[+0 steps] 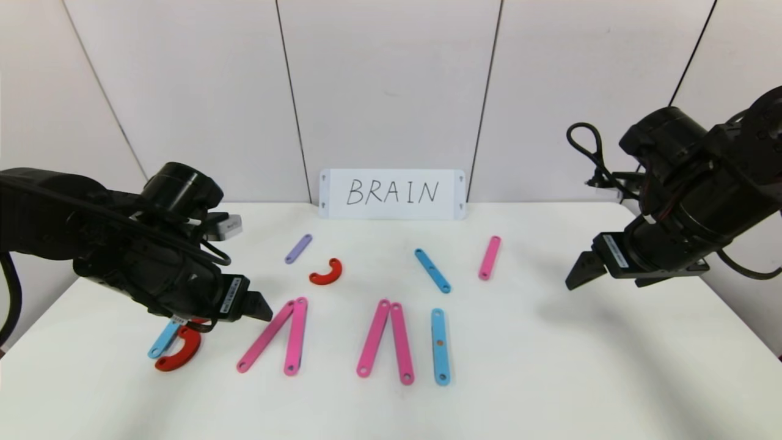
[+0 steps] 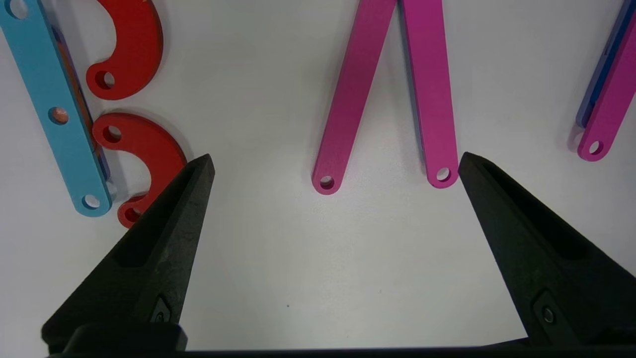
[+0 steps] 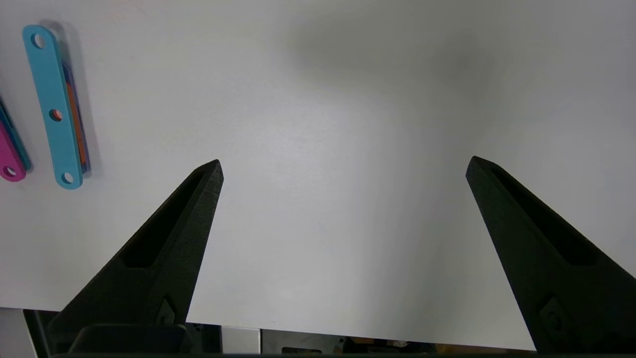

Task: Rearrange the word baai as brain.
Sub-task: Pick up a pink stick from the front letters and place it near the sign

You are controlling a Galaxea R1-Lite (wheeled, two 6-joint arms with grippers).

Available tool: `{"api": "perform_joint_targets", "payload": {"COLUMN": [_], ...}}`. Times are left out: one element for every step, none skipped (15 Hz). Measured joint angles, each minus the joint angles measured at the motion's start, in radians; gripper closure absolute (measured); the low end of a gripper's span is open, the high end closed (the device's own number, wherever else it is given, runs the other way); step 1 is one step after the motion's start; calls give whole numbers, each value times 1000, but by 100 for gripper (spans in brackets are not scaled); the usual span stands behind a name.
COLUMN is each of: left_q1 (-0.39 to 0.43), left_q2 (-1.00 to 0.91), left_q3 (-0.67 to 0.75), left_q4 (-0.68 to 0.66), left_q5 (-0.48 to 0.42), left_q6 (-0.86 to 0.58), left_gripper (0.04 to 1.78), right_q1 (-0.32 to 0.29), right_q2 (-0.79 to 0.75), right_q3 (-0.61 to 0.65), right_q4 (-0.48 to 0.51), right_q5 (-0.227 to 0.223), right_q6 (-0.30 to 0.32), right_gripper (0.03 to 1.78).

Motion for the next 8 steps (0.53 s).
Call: {"api": "perform_joint_targets", "payload": {"left_q1": [-7, -11, -12, -13, -13, -14, -14, -14], "left_q2": [6, 12, 19, 28, 39, 50, 60, 71], "left_q3": [1, 2, 3, 3, 5, 10, 13, 15], "left_q4": [1, 1, 7, 10, 11, 7, 3, 2], "left_q5": [0, 1, 4, 10, 20, 32, 37, 39], "left_q6": [0, 0, 0, 0, 1, 3, 4, 11], "left_gripper": [10, 10, 10, 10, 10, 10, 10, 10], "right_q1": [0, -1, -1, -1, 0, 0, -1, -1], "right_q2": [1, 2, 2, 1, 1, 1, 1, 0], "right_q3": [0, 0, 0, 0, 0, 0, 1, 1], "right_q4": [0, 0, 0, 0, 0, 0, 0, 0], "right_q5": [0, 0, -1, -1, -2, -2, -2, -2], "right_q6": [0, 0, -1, 0, 0, 0, 0, 0], "right_gripper": [10, 10, 10, 10, 10, 10, 10, 10]}}
